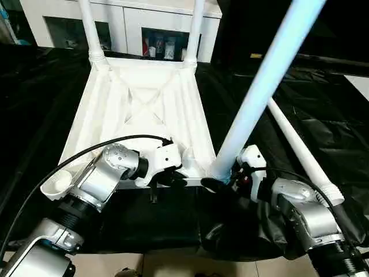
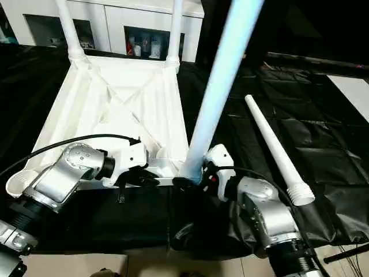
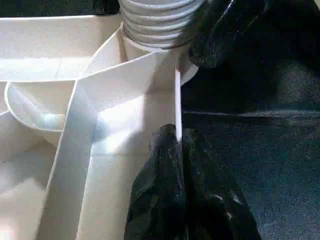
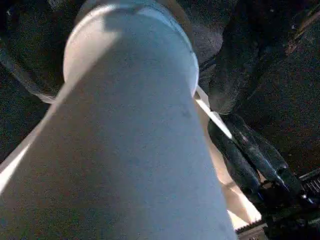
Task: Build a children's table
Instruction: Rotate leg to tighten
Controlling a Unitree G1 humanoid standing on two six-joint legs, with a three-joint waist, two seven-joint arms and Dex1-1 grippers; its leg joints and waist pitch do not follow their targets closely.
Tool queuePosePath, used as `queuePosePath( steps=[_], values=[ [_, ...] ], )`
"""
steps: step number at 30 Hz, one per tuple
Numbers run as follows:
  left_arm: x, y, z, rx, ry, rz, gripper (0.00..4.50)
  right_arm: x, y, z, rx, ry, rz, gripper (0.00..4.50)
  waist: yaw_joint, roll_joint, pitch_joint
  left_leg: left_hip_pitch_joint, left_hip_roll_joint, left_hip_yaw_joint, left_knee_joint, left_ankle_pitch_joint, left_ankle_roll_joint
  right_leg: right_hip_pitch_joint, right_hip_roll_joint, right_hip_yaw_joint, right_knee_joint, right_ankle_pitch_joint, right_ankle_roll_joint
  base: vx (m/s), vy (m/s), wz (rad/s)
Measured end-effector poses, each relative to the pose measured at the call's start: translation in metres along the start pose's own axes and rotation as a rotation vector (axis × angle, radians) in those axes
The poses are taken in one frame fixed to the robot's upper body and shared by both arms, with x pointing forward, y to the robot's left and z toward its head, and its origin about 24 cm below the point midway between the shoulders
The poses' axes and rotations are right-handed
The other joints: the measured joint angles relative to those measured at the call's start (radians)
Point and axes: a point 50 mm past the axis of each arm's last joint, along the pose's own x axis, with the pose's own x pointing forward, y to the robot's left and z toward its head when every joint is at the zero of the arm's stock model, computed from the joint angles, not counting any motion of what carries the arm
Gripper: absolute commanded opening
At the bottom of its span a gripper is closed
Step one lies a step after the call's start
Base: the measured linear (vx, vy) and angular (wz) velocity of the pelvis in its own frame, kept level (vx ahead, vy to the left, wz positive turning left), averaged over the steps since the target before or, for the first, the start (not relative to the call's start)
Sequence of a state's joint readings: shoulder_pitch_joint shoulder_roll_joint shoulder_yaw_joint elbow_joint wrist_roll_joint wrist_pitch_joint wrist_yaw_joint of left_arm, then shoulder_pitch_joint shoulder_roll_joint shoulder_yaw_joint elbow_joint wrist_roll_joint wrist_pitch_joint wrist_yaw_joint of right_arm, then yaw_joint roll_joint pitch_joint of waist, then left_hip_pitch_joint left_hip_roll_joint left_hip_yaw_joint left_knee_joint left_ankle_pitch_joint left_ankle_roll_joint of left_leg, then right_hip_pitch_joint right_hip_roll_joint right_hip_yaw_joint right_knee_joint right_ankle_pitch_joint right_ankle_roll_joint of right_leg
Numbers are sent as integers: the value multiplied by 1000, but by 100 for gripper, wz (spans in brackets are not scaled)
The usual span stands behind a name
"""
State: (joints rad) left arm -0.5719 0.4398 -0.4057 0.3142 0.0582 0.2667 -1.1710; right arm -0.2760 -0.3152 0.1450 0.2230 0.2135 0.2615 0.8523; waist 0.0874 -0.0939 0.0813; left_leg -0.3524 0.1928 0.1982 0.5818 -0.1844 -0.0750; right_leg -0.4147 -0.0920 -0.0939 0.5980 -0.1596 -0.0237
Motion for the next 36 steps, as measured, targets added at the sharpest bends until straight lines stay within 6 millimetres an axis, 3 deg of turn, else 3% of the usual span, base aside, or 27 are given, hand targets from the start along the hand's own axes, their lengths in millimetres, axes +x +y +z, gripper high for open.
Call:
queuePosePath(
  steps=[6, 19, 30, 36],
  values=[
    [0, 1, 0, -3, 1, 1, 0, 1, -3, -2, -11, 5, -1, 400, 0, -1, 0, 0, 0, 0, 2, 0, 0, 0, 0, 0, 2, 0, 0, 0, 0, 0],
    [0, 1, 0, -5, 2, 2, 0, 2, -4, -4, -5, -5, -7, 287, -1, -1, -1, 0, 0, -1, 3, 0, 0, 0, 0, 0, 3, 0, 0, 0, 0, 0],
    [0, 1, -1, -7, 1, 1, 0, 2, -2, -9, 33, -49, -35, 275, -1, -1, -1, 0, 0, -1, 3, 0, 0, 0, 0, 0, 3, 0, 0, 0, 0, 0],
    [7, 5, -1, -62, -6, 68, 0, 18, -4, -14, 115, -115, -184, 275, -21, -2, -2, 3, 0, -2, 5, 0, -1, 5, 0, 0, 3, -2, 3, 0, 0, 0]
  ],
)
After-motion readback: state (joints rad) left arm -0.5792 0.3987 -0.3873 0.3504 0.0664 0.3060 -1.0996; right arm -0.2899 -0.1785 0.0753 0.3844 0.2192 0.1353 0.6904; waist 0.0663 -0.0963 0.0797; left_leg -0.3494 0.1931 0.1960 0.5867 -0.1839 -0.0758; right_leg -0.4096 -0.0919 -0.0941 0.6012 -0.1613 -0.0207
